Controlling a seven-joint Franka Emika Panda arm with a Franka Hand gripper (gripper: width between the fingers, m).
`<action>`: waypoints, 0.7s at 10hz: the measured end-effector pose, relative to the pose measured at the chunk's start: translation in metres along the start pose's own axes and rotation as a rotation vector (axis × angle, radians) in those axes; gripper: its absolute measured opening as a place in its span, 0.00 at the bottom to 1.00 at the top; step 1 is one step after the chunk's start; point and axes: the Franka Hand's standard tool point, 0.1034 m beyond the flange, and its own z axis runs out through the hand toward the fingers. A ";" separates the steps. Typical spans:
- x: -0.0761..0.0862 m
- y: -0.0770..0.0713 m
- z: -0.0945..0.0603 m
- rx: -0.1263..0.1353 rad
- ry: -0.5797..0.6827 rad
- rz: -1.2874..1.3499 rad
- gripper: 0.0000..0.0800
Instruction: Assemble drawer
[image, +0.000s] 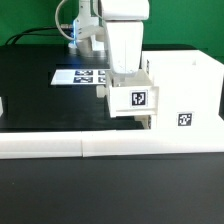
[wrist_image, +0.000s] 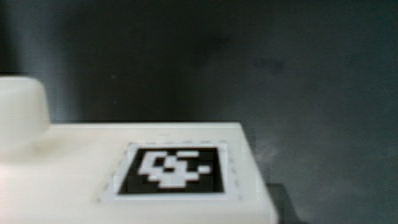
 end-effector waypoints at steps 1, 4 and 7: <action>0.000 0.000 0.001 0.014 -0.003 -0.003 0.06; -0.002 0.001 0.001 0.022 -0.004 0.001 0.06; 0.001 0.004 -0.006 0.010 -0.005 0.004 0.57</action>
Offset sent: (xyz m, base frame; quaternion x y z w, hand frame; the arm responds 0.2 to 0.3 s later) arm 0.0000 0.0000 0.0000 0.0000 0.0000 0.0000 1.0000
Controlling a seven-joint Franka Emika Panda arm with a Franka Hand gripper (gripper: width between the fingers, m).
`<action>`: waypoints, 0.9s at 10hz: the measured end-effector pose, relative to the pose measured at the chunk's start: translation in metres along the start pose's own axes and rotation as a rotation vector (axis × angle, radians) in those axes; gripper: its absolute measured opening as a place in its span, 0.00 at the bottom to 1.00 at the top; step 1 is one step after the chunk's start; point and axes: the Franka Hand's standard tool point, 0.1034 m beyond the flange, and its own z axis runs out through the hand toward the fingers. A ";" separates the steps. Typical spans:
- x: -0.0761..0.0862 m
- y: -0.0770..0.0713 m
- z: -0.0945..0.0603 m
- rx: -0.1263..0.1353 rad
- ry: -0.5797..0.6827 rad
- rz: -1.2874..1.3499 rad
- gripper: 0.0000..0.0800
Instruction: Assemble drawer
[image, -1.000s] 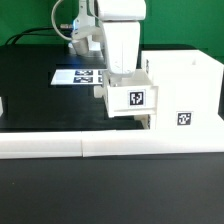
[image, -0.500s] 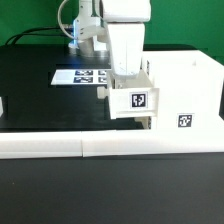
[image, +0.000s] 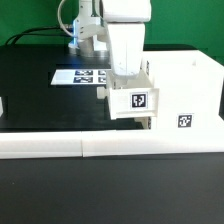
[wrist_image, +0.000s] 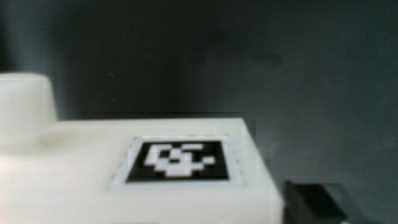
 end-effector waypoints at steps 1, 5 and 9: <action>0.000 0.001 -0.004 -0.004 -0.002 0.001 0.57; -0.008 0.006 -0.028 -0.010 -0.017 0.006 0.81; -0.042 0.003 -0.038 -0.009 -0.026 -0.031 0.81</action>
Offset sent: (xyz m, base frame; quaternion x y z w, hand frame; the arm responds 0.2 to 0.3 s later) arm -0.0008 -0.0066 0.0263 0.0125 -0.0221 0.0005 0.9997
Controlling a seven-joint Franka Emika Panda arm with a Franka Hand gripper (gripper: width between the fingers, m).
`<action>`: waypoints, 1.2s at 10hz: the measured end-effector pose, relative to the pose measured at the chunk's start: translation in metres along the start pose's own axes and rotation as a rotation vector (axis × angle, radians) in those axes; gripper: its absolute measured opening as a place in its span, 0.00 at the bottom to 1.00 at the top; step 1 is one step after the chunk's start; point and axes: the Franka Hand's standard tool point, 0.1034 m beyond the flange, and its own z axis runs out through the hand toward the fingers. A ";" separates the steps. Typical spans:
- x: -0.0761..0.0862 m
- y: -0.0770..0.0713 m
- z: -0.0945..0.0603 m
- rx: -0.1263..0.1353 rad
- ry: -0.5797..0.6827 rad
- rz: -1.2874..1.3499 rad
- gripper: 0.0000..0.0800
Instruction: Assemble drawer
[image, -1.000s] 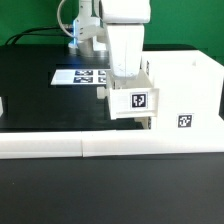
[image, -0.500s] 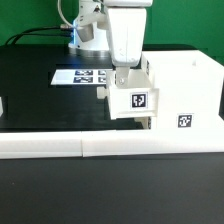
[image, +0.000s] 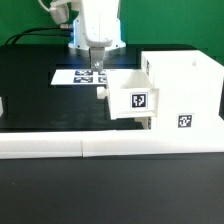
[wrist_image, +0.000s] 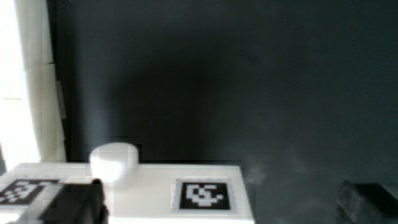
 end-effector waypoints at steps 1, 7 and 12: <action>0.001 0.000 0.000 0.001 -0.001 -0.001 0.81; -0.032 -0.007 0.039 0.037 0.187 -0.056 0.81; 0.011 -0.002 0.040 0.055 0.202 0.005 0.81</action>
Offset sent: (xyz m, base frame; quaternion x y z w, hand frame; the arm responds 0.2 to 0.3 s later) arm 0.0118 0.0023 -0.0188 0.0001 0.2264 -0.0440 0.9730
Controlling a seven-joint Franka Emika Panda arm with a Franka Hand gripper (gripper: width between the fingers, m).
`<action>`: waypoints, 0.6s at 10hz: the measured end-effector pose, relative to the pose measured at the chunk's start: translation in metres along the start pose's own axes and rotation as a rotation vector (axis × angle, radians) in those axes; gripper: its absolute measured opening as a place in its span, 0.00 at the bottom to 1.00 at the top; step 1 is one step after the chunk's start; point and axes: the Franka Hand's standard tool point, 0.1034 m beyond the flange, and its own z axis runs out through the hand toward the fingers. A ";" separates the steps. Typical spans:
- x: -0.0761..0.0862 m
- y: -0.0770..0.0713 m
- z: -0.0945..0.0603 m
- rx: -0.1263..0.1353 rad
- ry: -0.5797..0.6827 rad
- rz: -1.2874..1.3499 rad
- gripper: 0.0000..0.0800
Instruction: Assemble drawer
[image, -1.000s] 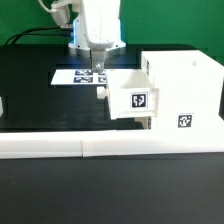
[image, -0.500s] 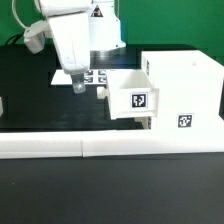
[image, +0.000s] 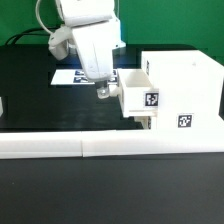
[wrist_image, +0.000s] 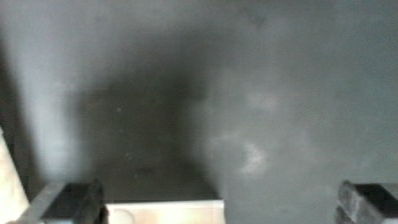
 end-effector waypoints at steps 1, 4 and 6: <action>0.007 0.003 0.001 -0.001 0.003 0.014 0.81; 0.036 0.012 0.008 0.001 0.018 0.070 0.81; 0.045 0.012 0.010 0.004 0.017 0.124 0.81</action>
Offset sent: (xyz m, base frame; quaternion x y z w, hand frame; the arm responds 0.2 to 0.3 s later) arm 0.0257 0.0468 -0.0007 -0.0051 0.0010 0.0446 0.9990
